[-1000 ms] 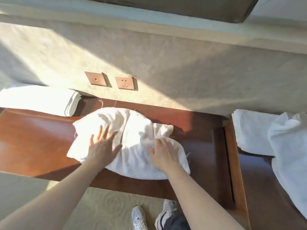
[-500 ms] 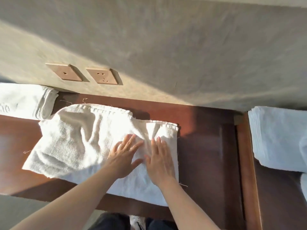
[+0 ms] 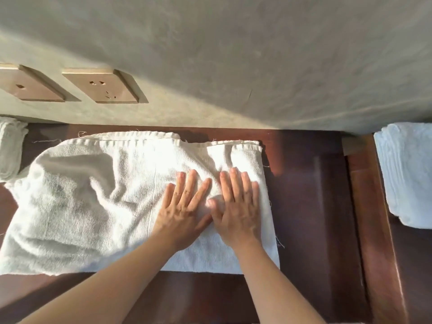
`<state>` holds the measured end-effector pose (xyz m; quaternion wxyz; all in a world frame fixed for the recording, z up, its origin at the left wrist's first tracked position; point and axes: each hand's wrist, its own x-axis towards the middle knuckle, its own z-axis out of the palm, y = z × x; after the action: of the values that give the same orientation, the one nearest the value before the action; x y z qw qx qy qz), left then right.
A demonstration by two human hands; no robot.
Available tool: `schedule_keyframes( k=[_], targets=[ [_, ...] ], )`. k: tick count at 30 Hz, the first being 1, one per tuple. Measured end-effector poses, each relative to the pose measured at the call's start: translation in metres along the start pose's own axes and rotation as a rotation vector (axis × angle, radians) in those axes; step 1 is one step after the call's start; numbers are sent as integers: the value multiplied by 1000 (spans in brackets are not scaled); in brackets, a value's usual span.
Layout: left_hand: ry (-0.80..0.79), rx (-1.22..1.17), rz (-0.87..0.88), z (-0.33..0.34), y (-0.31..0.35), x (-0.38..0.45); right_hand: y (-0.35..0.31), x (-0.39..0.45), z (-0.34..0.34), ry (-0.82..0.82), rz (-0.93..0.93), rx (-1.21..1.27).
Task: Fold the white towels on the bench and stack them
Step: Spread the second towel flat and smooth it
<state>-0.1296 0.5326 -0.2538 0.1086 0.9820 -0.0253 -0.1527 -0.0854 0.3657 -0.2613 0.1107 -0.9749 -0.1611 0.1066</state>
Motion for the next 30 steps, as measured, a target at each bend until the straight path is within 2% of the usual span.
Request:
schedule_keyframes(
  k=[7, 11, 18, 20, 30],
  targets=[
    [52, 102, 166, 3, -41, -18, 7, -1, -7, 4, 95, 4],
    [76, 91, 155, 10, -41, -25, -13, 13, -14, 110, 266, 145],
    [113, 84, 164, 12, -43, -24, -12, 51, -30, 268, 643, 83],
    [135, 86, 167, 15, -43, -24, -11, 57, -27, 302, 697, 74],
    [219, 21, 201, 19, -47, -21, 16, 53, -38, 642, 411, 119]
  ],
)
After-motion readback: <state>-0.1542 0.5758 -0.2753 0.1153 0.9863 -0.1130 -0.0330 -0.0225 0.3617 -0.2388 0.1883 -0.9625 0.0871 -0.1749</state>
